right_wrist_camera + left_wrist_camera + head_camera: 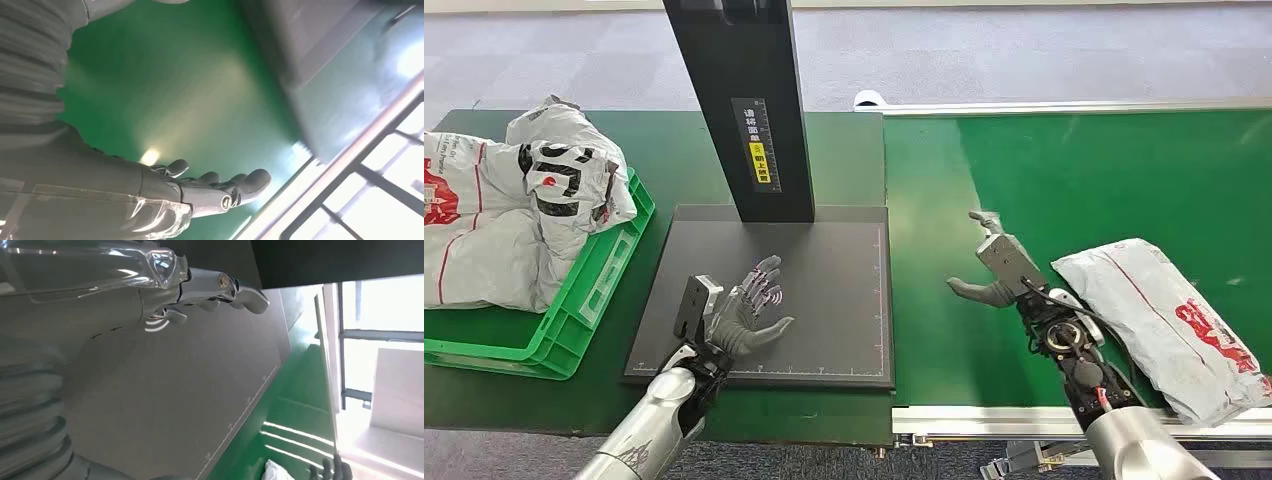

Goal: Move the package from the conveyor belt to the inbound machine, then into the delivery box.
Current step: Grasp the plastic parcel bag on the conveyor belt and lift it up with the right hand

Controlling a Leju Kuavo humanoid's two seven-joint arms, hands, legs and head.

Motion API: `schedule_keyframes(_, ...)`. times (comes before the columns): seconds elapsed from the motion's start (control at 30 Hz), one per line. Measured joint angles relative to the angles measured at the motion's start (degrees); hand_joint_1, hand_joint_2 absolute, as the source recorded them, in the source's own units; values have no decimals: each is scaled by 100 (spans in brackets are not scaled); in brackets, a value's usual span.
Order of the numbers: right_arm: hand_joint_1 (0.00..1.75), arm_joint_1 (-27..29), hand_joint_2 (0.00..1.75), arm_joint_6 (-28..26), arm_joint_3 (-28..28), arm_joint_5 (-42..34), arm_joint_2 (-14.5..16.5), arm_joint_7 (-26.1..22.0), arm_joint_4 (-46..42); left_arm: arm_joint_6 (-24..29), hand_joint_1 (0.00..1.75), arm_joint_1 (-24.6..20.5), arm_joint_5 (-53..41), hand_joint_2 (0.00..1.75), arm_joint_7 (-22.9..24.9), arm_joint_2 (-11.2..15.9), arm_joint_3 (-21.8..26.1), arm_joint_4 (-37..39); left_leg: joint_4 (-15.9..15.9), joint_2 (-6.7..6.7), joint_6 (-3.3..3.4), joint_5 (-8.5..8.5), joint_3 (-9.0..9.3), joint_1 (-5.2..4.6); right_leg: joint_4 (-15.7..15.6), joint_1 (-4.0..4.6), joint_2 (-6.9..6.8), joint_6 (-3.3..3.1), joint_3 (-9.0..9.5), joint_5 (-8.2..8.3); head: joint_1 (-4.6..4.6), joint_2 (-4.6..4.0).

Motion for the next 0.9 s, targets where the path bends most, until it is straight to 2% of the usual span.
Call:
schedule_keyframes(0.07, 0, -121, 175, -171, -19, 227, -96, 72, 107, 10, 0, 33, 4, 175, -5, 14, 16, -26, 0, 0, 0, 0, -1, 0, 0, 0, -1, 0, 0, 0, -1, 1)
schedule_keyframes(0.2, 0, -569, 175, -855, -9, 1177, -442, 465, 577, 49, 0, 146, 14, 175, -10, 48, 51, -166, 1, -4, 0, 0, -3, -1, 0, -1, -5, 0, 0, 0, 0, 1)
schedule_keyframes(0.37, 0, -781, 175, -1093, 50, 1525, -622, 646, 898, 54, 0, 212, 21, 175, -3, 68, 63, -283, 1, -4, 1, -1, -3, -1, 0, 0, -8, 0, -2, 0, -1, 1)
schedule_keyframes(0.5, 0, -934, 175, -1412, 212, 2339, -750, 1578, 1250, 30, 0, 236, 30, 175, 12, 85, 68, -328, 1, -9, 1, 0, -3, 0, 0, 0, -11, 0, -1, 0, -2, 2)
schedule_keyframes(0.57, 0, -1011, 175, -1017, 254, 2592, -852, 2216, 1490, 3, 0, 237, 48, 175, 11, 102, 74, -331, 1, -9, 1, 0, -4, -1, 0, 0, -12, 0, 0, 0, -1, 2)
schedule_keyframes(0.67, 0, -1062, 175, 65, 280, 2769, -971, 3123, 1814, -19, 0, 226, 94, 175, 12, 126, 103, -321, 1, -7, 1, -1, -4, -2, 0, -1, -12, 1, 0, 0, -1, 1)
schedule_keyframes(0.77, 0, -1051, 175, 791, 313, 2863, -1016, 3469, 2020, -17, 0, 185, 120, 175, 12, 132, 123, -288, 1, -3, 2, -1, -4, -3, 0, -2, -10, 1, -3, 0, -2, 1)
schedule_keyframes(0.9, 0, -1052, 175, 1281, 383, 3018, -1007, 3700, 2173, 15, 0, 120, 100, 175, 12, 105, 127, -231, 1, -4, 2, -1, -4, -2, 0, -1, -10, 0, -4, 0, -3, 2)
